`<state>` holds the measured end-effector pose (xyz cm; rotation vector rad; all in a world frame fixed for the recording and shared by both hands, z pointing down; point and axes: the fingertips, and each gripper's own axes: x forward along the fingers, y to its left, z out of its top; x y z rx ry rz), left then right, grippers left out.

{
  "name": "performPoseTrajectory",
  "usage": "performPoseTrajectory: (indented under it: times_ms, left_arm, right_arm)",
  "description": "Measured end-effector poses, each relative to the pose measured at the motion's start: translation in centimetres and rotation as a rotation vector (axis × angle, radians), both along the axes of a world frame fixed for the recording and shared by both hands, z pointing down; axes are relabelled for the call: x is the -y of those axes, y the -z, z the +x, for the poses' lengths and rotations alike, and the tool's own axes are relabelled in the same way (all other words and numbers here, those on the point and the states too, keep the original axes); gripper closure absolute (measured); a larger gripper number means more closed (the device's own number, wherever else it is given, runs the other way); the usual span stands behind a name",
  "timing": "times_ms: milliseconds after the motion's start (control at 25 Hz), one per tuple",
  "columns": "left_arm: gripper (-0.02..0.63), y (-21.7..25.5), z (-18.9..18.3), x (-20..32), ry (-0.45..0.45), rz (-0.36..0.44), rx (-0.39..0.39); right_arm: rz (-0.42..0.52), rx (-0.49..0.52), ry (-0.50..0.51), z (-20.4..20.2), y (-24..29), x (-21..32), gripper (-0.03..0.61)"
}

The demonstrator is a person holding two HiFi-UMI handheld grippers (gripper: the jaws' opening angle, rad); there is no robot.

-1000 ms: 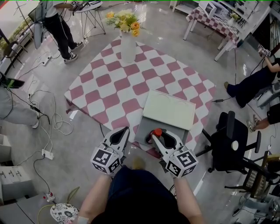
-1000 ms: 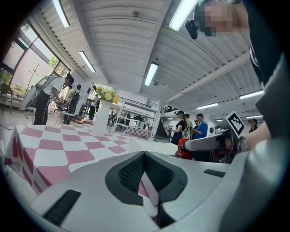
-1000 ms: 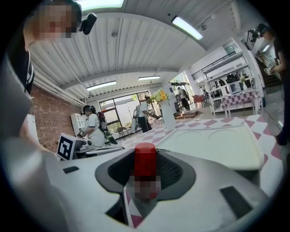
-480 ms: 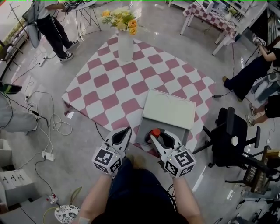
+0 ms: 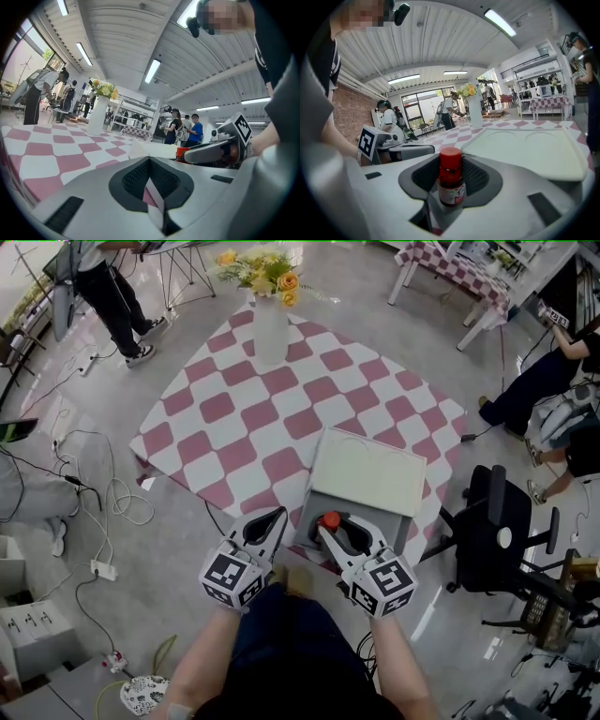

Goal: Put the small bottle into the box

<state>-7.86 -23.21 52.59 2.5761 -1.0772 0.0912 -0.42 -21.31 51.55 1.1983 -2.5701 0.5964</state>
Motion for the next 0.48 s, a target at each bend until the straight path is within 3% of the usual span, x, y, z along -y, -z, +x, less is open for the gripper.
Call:
performPoseTrajectory:
  times_ms: [480]
  left_arm:
    - [0.604,-0.6,0.2,0.5,0.001,-0.011,-0.009]
  right_arm:
    - [0.011,-0.077,0.106,-1.8,-0.8,0.2,0.434]
